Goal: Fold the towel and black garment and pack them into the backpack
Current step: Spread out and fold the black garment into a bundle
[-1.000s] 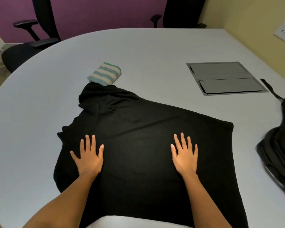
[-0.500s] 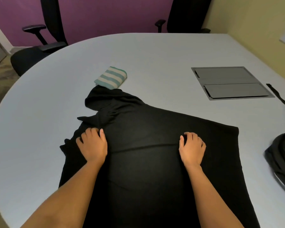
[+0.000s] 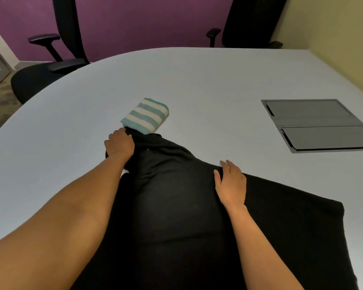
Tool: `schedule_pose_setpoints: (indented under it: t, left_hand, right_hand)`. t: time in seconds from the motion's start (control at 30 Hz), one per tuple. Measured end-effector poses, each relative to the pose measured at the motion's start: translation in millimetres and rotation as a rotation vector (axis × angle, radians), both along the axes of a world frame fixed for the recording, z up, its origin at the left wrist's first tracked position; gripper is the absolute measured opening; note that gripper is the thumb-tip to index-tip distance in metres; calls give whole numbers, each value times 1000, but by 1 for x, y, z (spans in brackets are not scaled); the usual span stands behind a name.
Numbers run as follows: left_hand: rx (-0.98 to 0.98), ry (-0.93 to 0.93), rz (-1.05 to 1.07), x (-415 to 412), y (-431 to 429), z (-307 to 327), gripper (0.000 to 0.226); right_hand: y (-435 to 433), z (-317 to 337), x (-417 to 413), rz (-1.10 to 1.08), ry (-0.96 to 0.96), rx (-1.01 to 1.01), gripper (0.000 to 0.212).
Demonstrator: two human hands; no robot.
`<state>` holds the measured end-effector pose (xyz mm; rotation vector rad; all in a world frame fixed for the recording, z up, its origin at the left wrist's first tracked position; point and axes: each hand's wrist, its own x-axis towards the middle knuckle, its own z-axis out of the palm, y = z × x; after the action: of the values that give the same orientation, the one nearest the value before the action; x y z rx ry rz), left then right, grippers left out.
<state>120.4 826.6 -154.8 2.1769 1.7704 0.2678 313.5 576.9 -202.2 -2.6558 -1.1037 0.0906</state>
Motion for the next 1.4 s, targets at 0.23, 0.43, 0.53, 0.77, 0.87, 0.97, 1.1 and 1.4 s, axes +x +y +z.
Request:
schedule_pose_setpoints:
  t: [0.23, 0.43, 0.53, 0.77, 0.87, 0.97, 1.1, 1.4]
  left_hand:
    - [-278, -91, 152, 6, 54, -20, 62]
    - [-389, -206, 85, 2, 45, -4, 21]
    - [-433, -232, -45, 7, 33, 40, 16]
    - [-222, -705, -98, 56, 46, 122, 24]
    - [-63, -904, -9, 77, 73, 125, 24]
    - [-40, -940, -26, 100, 88, 118, 24]
    - [-121, -848, -319, 124, 82, 102, 33]
    - [106, -476, -210, 69, -2, -6, 33]
  right_hand:
    - [23, -22, 5, -3, -7, 40, 45]
    - [21, -25, 5, -41, -4, 80, 42]
    - [19, -24, 4, -56, 5, 96, 41]
    - [15, -17, 9, -74, -3, 93, 42]
    - [14, -15, 17, -73, 26, 115, 43]
    - [14, -17, 24, -78, 44, 126, 43]
    - [15, -24, 24, -89, 38, 105, 44]
    - [15, -23, 24, -80, 27, 27, 47]
